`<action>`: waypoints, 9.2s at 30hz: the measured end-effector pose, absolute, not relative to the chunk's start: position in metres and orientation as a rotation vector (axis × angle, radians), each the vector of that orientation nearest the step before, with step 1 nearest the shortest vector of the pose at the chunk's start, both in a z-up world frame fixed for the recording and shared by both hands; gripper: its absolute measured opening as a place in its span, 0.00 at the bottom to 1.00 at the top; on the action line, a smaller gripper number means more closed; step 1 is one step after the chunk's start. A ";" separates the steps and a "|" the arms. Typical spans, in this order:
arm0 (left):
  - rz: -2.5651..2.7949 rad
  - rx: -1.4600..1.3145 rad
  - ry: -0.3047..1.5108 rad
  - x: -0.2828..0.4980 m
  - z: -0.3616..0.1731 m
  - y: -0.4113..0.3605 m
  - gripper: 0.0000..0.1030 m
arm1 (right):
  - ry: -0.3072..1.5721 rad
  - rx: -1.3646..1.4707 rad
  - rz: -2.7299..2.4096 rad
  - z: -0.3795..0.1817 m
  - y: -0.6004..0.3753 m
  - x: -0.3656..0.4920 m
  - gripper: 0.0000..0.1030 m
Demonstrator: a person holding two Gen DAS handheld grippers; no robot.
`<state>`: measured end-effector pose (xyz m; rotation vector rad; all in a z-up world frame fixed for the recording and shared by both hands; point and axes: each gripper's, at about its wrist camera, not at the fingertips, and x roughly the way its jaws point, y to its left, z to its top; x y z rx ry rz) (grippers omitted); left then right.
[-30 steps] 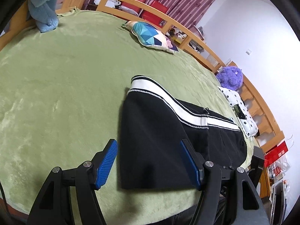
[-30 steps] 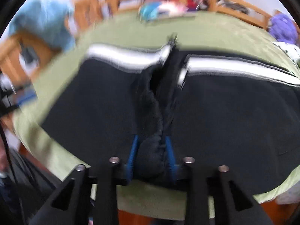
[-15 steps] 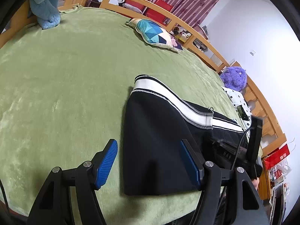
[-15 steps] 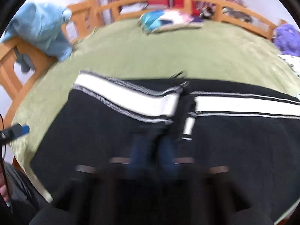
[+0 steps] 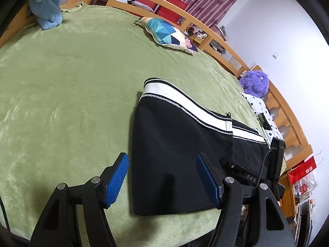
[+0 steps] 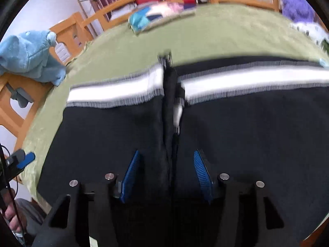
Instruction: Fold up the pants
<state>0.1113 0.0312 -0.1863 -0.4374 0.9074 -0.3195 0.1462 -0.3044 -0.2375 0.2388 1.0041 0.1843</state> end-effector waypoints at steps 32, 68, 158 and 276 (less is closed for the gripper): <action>-0.243 -0.222 1.100 0.118 -0.241 -0.054 0.66 | 0.948 0.093 0.023 -0.227 -0.352 0.112 0.50; -0.359 -0.227 1.073 0.186 -0.238 -0.049 0.48 | 0.843 0.115 -0.069 -0.196 -0.388 0.079 0.49; -0.265 -0.304 1.086 0.109 -0.232 0.121 0.67 | 0.919 0.070 0.318 -0.192 -0.189 0.093 0.55; -0.574 -0.094 1.085 0.109 -0.169 -0.185 0.53 | 0.740 0.373 -0.061 -0.175 -0.583 0.053 0.29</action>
